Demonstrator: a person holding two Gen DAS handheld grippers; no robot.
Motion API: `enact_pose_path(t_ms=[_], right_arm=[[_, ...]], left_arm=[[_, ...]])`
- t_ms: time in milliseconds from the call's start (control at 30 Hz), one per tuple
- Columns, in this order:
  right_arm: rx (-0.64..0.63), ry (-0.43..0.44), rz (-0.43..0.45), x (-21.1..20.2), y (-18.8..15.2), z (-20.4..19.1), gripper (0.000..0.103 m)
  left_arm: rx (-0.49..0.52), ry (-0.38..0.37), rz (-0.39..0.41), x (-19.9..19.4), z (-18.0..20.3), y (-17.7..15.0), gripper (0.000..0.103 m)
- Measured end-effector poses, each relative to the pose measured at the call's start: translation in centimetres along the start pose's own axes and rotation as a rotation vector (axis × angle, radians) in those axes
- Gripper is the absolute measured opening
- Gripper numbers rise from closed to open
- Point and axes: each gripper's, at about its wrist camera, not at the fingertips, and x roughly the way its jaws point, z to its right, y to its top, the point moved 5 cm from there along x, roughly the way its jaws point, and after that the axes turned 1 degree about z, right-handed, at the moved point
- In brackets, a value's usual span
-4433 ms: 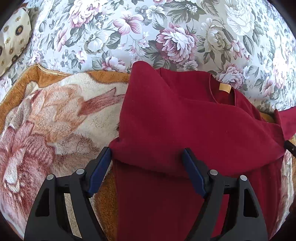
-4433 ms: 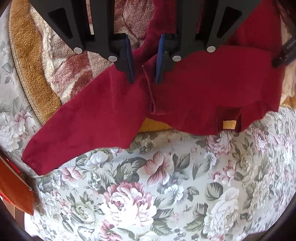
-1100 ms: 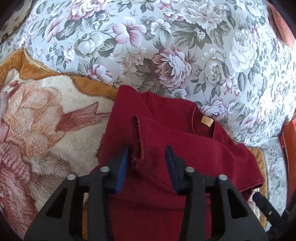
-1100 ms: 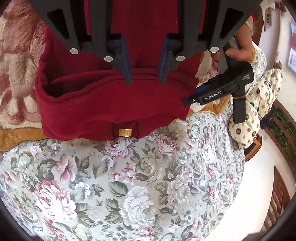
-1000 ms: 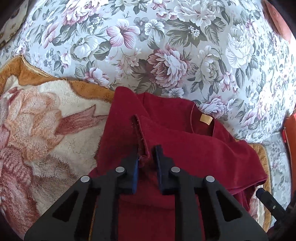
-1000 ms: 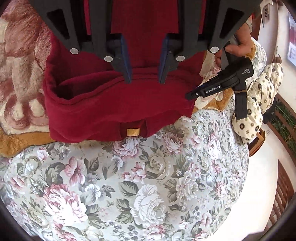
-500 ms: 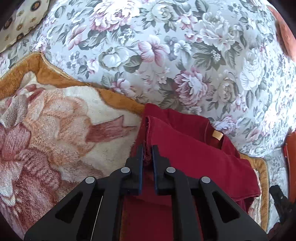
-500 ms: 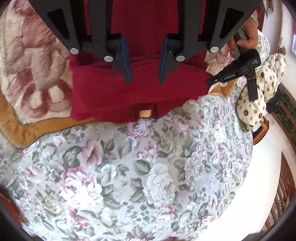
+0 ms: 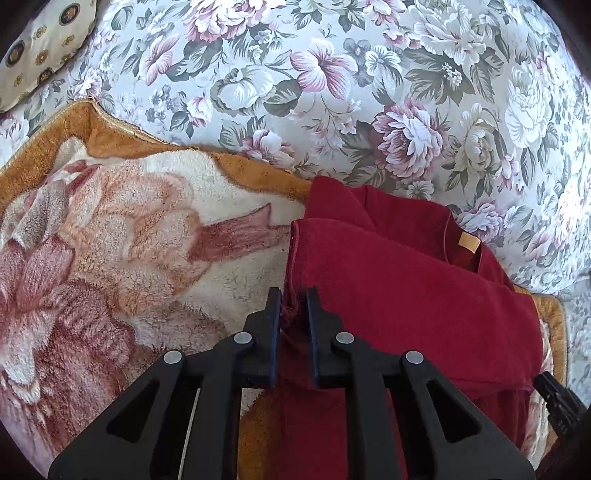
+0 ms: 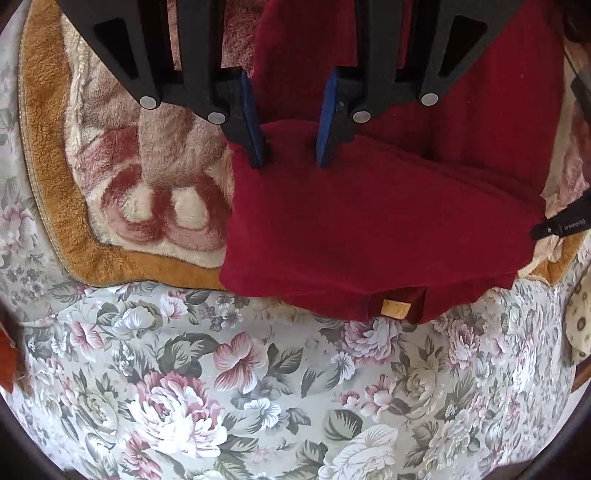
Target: Fold small clothes
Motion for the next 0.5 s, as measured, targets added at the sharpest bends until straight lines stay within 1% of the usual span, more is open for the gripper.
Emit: enact_pose_path(t_ms=[33, 100, 133, 167, 233, 267, 300, 333, 367, 433, 500], right_arm=[[0.004, 0.004, 0.016, -0.8, 0.1, 0.1, 0.027], [-0.002, 0.012, 0.048, -2.0, 0.1, 0.3, 0.027], [-0.007, 0.011, 0.051, -2.1, 0.0, 0.2, 0.027], [-0.008, 0.002, 0.04, -1.7, 0.0, 0.1, 0.027], [0.014, -0.045, 0.005, -0.2, -0.4, 0.4, 0.027], [0.028, -0.069, -0.016, 0.9, -0.6, 0.8, 0.028], [0.043, -0.081, -0.04, 2.1, -1.1, 1.4, 0.028], [0.065, -0.061, -0.032, 2.3, -1.4, 1.8, 0.033], [0.099, -0.034, -0.025, 2.0, -1.5, 2.2, 0.033], [0.163, -0.004, -0.036, 0.6, -2.0, 3.0, 0.033], [0.17, -0.004, -0.017, -1.1, -2.6, 3.2, 0.033]], left_arm=[[0.0, -0.005, 0.002, -0.3, 0.0, -0.1, 0.015], [0.007, -0.011, 0.003, -0.8, 0.1, -0.5, 0.026], [0.008, -0.014, 0.007, -1.1, 0.2, -0.7, 0.029], [0.009, -0.019, 0.01, -1.2, 0.3, -0.9, 0.031], [0.019, -0.031, 0.013, -1.5, 0.5, -1.2, 0.031], [0.033, -0.024, 0.014, -1.4, 0.6, -1.4, 0.033], [0.051, -0.005, 0.014, -1.2, 0.7, -1.6, 0.038], [0.068, 0.018, 0.015, -1.0, 0.7, -1.8, 0.04], [0.077, 0.032, 0.017, -0.7, 0.7, -2.0, 0.041], [0.057, 0.013, 0.009, -0.9, 0.4, -2.2, 0.041], [0.03, -0.025, -0.01, -1.5, 0.1, -2.7, 0.041]])
